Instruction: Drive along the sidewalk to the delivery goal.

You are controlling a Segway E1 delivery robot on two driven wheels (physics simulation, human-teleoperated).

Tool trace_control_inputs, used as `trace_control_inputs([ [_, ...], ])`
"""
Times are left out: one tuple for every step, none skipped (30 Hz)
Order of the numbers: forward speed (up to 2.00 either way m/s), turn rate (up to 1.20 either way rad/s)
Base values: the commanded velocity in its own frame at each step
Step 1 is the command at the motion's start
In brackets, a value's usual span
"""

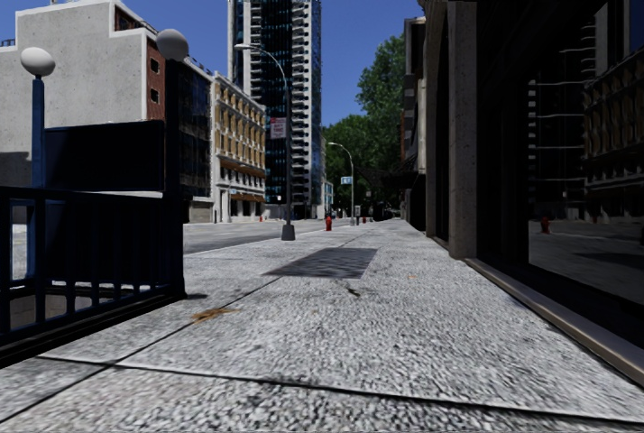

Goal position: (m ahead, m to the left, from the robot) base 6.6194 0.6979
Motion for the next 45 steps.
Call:
trace_control_inputs([
  [1.35,0.45],
  [1.35,0.36],
  [1.35,0.36],
  [1.35,0.12],
  [1.35,0.0],
  [1.35,0.0],
  [1.35,0.0],
  [1.35,0.0],
  [1.35,0.0],
  [1.37,0.0],
  [1.37,0.0],
  [1.37,0.0],
  [1.38,0.0],
  [1.38,0.0],
  [1.41,0.0],
  [1.41,0.0],
  [1.48,0.0],
  [1.59,0.0],
  [1.68,0.0],
  [1.68,0.0],
  [1.73,0.0],
  [1.75,0.0],
  [1.76,0.0],
  [1.76,0.0],
  [1.76,0.0],
  [1.76,0.0],
  [1.76,0.0],
  [1.76,0.0],
  [1.76,0.0],
  [1.76,0.0],
  [1.76,0.0],
  [1.76,0.0],
  [1.76,0.0],
  [1.76,0.0],
  [1.76,0.0],
  [1.76,0.0],
  [1.76,0.0],
  [1.76,0.0],
  [1.76,0.0],
  [1.76,0.0],
  [1.76,0.0],
  [1.76,0.0],
  [1.76,0.0],
  [1.76,0.0],
  [1.76,0.0],
])
